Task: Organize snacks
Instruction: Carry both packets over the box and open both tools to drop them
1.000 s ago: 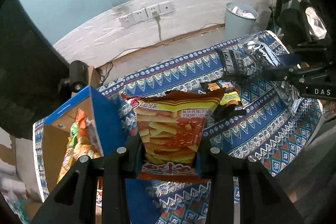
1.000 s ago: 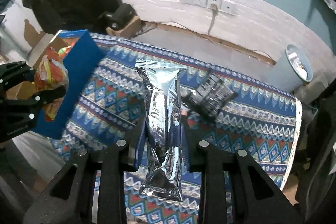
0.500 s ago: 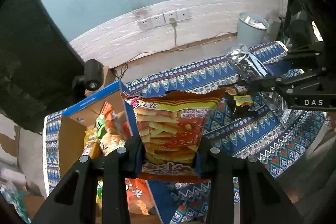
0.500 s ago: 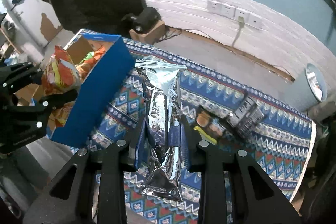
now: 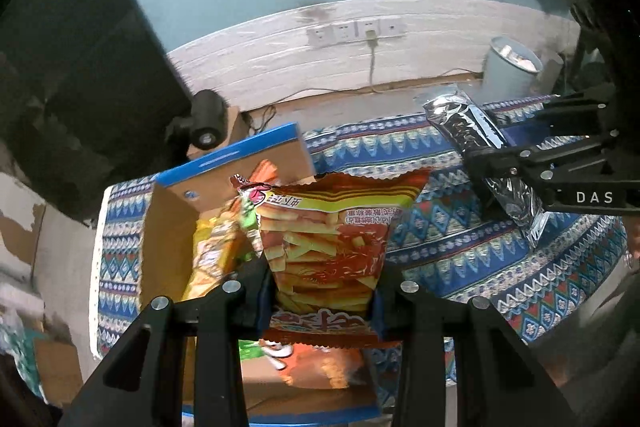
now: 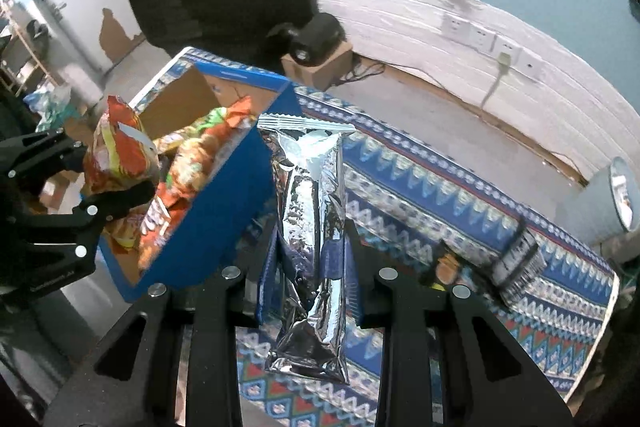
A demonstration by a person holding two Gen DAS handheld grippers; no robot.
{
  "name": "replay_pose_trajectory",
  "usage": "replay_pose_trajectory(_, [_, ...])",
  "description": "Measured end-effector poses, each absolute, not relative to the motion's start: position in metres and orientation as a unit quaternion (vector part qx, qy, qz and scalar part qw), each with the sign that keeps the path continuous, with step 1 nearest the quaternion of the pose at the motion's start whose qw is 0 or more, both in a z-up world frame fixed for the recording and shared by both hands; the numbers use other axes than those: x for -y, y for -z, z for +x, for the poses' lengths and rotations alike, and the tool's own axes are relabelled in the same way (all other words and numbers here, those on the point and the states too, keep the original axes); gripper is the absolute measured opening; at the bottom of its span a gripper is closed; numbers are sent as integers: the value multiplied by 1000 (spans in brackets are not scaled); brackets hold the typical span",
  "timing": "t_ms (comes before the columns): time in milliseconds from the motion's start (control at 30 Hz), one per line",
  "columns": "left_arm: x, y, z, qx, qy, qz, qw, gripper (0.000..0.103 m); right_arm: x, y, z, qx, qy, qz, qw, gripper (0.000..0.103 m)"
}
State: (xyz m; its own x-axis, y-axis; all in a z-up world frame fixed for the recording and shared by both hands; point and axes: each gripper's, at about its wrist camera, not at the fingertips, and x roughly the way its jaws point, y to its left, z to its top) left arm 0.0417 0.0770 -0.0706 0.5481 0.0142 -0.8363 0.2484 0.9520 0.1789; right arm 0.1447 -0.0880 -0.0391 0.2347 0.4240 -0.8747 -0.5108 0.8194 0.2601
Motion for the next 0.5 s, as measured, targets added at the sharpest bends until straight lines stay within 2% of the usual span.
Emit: replay_pose_trajectory(500, [-170,83,42,-487,-12,94,868,38,-5,28,153,-528,-361,-44,768,28])
